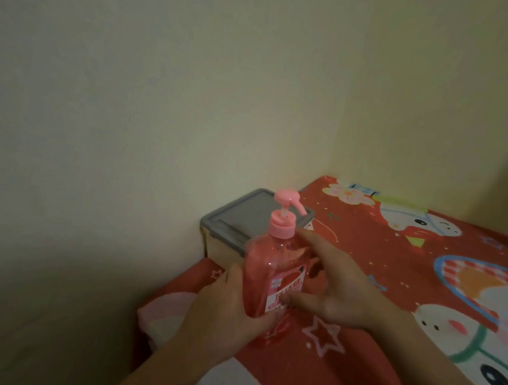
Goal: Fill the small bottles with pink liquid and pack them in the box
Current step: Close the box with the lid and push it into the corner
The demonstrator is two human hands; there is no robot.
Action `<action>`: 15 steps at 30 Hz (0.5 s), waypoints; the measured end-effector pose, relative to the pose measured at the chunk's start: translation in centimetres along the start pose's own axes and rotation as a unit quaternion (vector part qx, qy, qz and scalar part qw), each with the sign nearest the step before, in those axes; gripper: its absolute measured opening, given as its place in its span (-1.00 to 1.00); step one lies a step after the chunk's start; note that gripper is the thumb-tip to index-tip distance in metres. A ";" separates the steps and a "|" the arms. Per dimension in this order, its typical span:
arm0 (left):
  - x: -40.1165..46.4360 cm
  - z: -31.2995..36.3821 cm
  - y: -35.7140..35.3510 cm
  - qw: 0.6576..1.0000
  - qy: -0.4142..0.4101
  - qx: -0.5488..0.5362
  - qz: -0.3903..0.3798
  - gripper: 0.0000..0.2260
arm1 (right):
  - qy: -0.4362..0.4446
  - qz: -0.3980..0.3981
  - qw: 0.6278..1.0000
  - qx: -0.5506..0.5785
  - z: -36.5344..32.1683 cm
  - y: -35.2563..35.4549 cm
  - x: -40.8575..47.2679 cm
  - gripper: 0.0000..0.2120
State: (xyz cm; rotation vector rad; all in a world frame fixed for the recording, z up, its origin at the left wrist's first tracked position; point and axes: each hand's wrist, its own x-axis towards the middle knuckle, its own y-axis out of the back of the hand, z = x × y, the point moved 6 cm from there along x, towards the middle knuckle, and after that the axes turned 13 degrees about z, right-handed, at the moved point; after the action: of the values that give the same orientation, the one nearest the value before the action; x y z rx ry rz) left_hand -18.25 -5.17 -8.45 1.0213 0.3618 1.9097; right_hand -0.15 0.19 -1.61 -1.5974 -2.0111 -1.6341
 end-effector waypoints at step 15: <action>0.6 -5.3 5.1 0.997 0.040 0.049 0.036 -0.31 | 0.055 -0.054 0.997 -0.010 -4.3 -6.1 4.6 -0.08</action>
State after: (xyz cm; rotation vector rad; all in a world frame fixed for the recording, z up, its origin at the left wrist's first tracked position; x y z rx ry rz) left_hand -25.51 -6.67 -8.30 1.0355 0.4742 2.0183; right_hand -8.86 0.66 -0.90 -1.3949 -2.0632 -1.7435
